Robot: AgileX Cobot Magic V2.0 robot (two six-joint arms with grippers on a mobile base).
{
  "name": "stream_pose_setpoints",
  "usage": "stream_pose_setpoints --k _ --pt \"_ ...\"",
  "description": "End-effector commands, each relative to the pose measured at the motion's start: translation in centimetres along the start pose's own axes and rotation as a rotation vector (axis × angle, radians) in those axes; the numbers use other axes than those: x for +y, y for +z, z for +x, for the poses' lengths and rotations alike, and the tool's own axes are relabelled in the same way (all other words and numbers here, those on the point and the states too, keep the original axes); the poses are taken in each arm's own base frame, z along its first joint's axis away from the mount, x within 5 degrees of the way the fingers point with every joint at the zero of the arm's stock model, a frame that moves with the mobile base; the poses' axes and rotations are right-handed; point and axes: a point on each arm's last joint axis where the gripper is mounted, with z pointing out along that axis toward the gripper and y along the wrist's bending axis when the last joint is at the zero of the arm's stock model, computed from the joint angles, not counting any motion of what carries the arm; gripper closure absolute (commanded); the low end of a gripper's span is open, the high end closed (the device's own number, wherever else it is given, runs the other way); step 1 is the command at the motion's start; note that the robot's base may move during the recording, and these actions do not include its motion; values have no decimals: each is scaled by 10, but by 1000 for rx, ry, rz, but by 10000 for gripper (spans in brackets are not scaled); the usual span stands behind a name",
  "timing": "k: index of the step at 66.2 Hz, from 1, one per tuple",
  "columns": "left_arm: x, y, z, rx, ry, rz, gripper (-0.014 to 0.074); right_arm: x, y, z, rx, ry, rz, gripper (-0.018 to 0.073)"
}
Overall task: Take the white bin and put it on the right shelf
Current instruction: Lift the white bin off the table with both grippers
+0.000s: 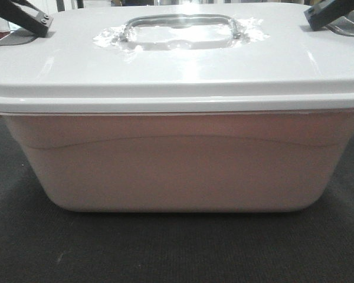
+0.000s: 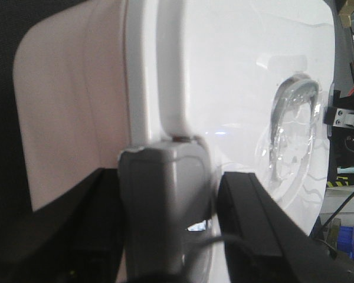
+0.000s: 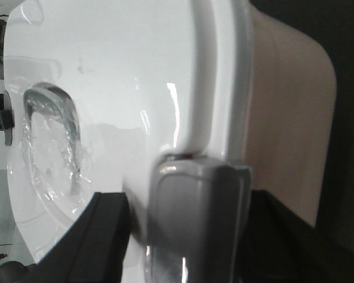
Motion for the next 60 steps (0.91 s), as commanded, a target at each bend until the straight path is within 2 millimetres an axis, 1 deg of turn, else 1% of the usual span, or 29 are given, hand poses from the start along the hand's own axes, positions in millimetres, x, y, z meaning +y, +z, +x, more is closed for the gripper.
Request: stream_pose_setpoints --k 1,7,12,28,38,43,60 --pt "-29 -5 -1 11 44 175 420 38 -10 3 44 -30 -269 241" --pt "-31 -7 -1 4 50 176 420 43 -12 3 36 -61 -274 241" --pt "-36 -11 0 -9 70 176 420 49 -14 3 29 -101 -278 241" --pt "-61 -27 7 -62 154 169 420 63 -23 3 -5 -170 -286 241" --pt "-74 -37 10 -131 203 135 420 68 -28 6 -17 -195 -288 241" --pt "-80 -41 12 -144 219 134 420 73 -29 9 -17 -222 -294 241" --pt "-101 -54 22 -191 281 134 420 100 -32 26 3 -315 -338 241"
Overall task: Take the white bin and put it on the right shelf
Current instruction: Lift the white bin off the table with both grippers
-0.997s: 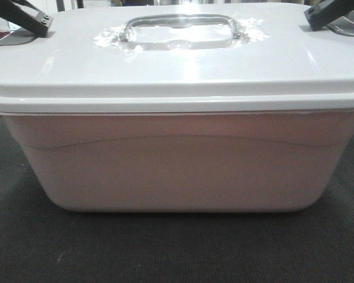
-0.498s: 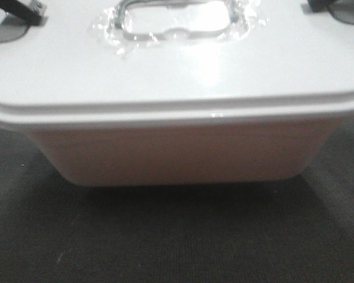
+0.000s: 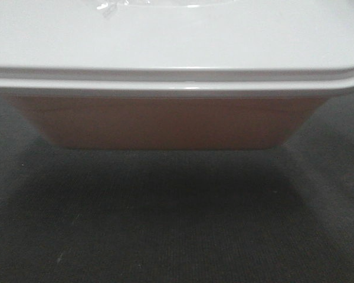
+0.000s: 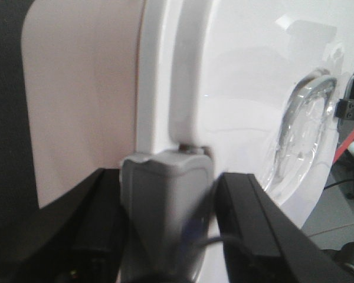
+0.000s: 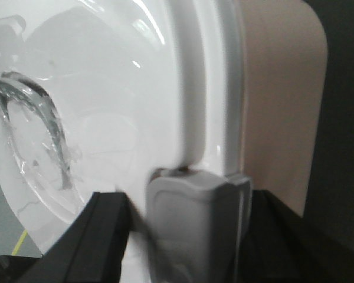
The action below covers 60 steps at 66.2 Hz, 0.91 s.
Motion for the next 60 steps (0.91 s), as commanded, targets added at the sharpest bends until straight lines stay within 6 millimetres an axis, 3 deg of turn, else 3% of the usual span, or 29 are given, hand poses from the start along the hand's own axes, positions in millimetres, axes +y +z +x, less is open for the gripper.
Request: stream_pose_setpoints --k 1,60 --pt "-40 -11 -6 -69 22 204 420 56 -13 5 48 -44 -336 241" --pt "-37 -14 -10 -132 43 111 420 65 -20 2 -24 -87 -357 241"
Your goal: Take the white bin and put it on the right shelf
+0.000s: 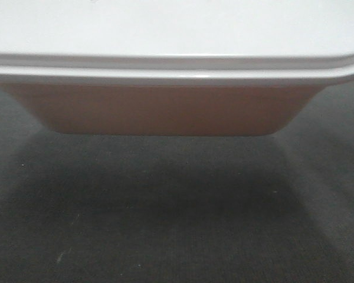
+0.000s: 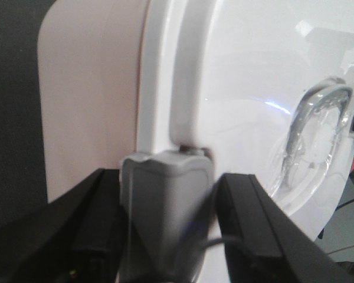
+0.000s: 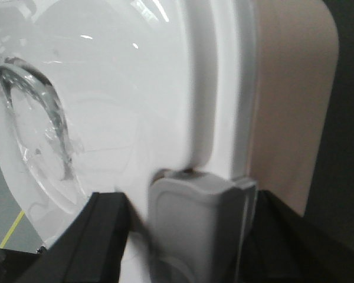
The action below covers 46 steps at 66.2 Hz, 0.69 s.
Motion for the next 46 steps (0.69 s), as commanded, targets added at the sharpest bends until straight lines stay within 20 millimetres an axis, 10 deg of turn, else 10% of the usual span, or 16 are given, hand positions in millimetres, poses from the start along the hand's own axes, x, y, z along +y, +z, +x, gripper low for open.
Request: stream_pose_setpoints --k 1,46 --pt "-27 -5 -10 -81 -6 148 420 49 -12 -4 -16 -25 -358 241" --pt "-19 -5 -10 -80 24 58 420 52 -13 -5 -30 -27 -387 241"
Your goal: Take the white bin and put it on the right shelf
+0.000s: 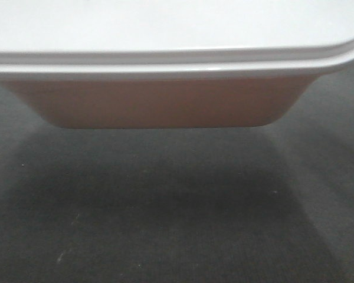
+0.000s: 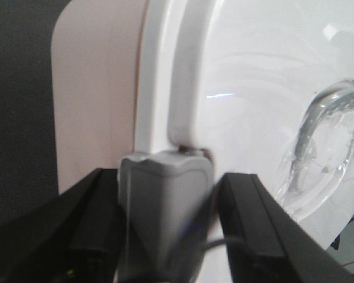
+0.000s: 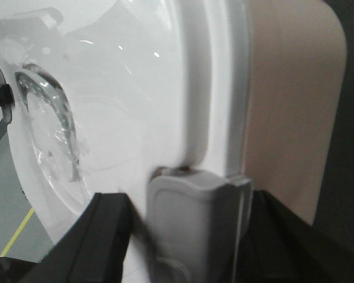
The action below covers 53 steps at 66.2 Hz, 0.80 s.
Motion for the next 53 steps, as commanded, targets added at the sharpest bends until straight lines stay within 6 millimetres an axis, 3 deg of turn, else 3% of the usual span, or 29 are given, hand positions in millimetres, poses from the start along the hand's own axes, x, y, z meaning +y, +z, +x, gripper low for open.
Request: stream_pose_setpoints --k 1,53 --pt "-21 -4 -9 -61 9 98 420 49 -12 -4 2 1 -362 241" --pt "-21 -4 -10 -72 0 90 420 47 -11 -6 -23 4 -336 241"
